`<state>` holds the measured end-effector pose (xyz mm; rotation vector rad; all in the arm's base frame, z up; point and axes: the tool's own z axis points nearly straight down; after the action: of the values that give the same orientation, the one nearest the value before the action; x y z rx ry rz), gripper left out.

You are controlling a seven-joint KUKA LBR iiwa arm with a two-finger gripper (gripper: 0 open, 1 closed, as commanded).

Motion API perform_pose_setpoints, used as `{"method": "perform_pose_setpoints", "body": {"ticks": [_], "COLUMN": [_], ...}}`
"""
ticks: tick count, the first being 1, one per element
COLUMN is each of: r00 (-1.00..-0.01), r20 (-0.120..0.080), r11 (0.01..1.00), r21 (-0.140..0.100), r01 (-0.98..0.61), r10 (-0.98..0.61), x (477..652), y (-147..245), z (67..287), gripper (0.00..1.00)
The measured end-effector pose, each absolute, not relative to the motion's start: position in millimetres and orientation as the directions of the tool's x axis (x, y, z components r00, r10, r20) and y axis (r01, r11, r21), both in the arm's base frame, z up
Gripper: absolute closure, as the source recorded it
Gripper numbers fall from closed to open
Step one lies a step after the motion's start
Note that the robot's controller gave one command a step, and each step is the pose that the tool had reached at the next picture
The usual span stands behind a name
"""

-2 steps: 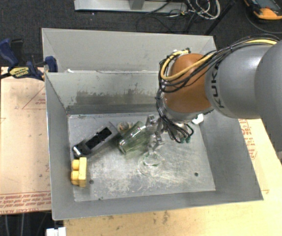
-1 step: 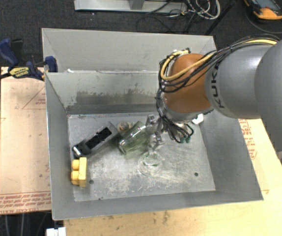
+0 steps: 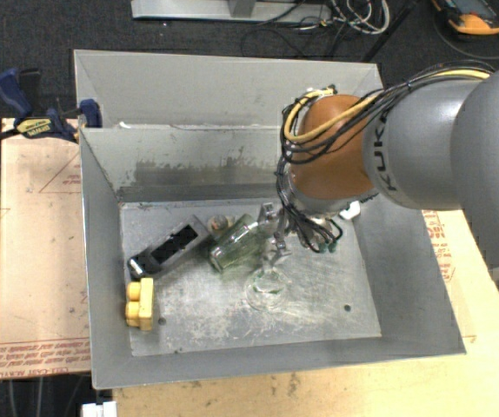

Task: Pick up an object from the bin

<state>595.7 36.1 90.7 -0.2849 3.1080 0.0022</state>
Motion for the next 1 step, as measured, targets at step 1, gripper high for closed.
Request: {"method": "perform_pose_setpoints", "body": {"ticks": [1], "r00": [-0.983], "r20": [-0.021], "r11": [0.983], "r21": [-0.001], "r01": [-0.182], "r10": [-0.182], "x": [595.7], "y": [36.1], "z": [90.7], "gripper": [1.0]}}
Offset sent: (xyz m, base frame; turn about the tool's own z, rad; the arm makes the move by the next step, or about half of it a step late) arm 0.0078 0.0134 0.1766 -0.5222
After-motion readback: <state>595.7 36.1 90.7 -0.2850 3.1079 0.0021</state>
